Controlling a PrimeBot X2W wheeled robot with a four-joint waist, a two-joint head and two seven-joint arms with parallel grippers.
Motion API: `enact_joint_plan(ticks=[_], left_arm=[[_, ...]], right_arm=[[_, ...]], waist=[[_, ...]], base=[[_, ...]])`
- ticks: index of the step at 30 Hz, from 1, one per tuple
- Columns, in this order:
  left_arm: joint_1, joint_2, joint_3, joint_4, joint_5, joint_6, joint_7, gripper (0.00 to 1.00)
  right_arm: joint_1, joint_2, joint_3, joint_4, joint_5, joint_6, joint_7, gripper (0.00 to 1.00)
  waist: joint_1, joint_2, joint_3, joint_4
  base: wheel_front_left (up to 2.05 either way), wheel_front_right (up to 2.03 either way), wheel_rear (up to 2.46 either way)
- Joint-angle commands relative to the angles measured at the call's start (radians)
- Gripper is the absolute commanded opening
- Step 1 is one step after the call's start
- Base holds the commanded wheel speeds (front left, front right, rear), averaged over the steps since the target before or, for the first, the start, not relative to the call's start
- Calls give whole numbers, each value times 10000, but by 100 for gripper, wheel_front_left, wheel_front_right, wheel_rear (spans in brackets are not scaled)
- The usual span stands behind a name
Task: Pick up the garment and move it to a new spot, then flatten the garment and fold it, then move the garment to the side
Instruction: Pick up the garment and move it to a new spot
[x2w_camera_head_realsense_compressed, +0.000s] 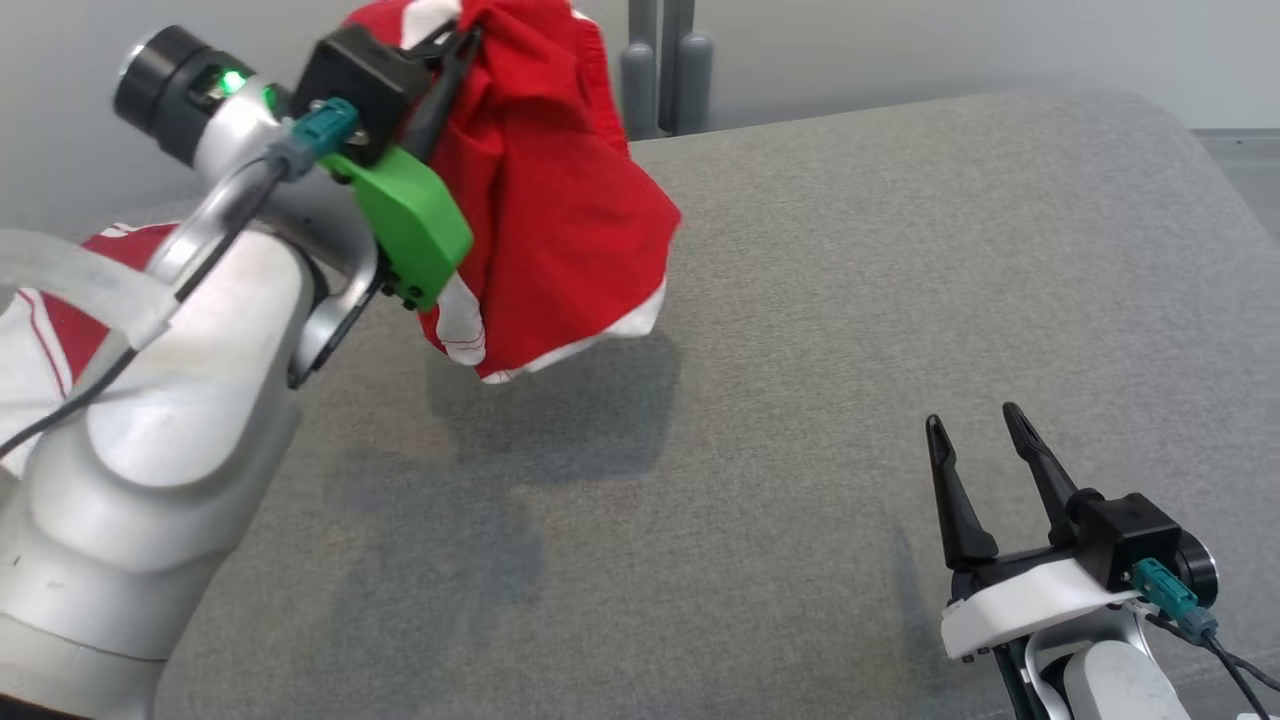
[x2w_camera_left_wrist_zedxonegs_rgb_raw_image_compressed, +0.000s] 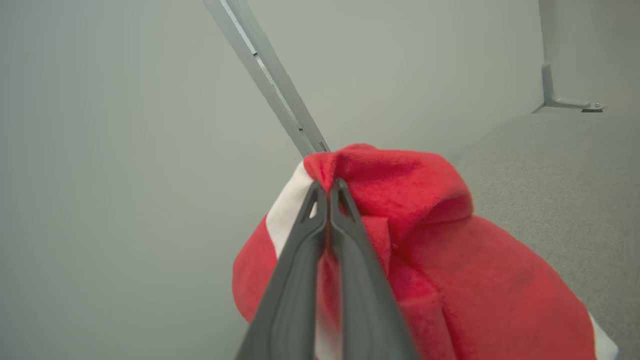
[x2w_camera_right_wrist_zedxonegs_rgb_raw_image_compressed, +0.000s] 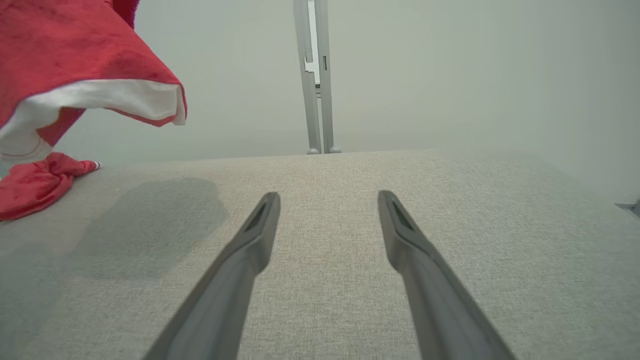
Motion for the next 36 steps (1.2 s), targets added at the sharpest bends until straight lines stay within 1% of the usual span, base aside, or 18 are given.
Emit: enact_joint_plan(ticks=[1,5,9,12,15,20,25,30,33,35,36], left_arm=[[-191,-80,-279,-53,-139,-13,-54,0],[-340,-319,-1268,120,-224,1,-198,0],[-191,-623,-2144,833,-292,5,-455,0],[17,-988,-2659,1577,-283,5,-777,0],[235,-1497,-3045,2420,-327,5,-1133,0],[779,-2401,-3530,3769,-488,5,-1714,0],[1128,-2943,-3891,4814,-738,5,-2178,0],[1220,-3172,-3930,5533,-974,59,-2615,0],[1270,-3199,-3933,5708,-1108,128,-2779,0],[1322,-3230,-3872,5811,-1301,276,-2941,0],[1353,-3244,-3861,5765,-1414,327,-3032,24]], right_arm=[[88,-24,-6,-54,40,1,-37,100],[-8,-22,46,-103,139,1,-37,100],[-146,-22,137,-138,243,1,-37,100],[-232,-21,165,-122,301,1,-37,100],[-265,-21,171,-111,339,1,-37,100],[-311,-19,184,-133,357,1,-37,100],[-379,-21,136,-190,406,1,-37,100],[-418,-22,7,-241,399,1,-37,100],[-411,-21,-61,-249,380,1,-37,100],[-426,-22,-105,-218,356,1,-37,100],[-443,-22,-133,-210,344,1,-37,100]], waist=[[0,-1,-17,-565],[0,-1,208,-966],[0,-1,494,-1313],[0,-1,681,-1525],[0,-1,825,-1691],[0,-1,985,-1894],[0,-1,1190,-2000],[0,-1,1322,-1964],[0,-1,1342,-1892],[0,-1,1331,-1799],[0,-1,1314,-1742]], base=[[0,0,0],[0,0,0],[0,0,0],[0,0,0],[0,0,0],[0,0,0],[0,0,0],[0,0,0],[0,0,0],[0,0,0],[0,0,0]])
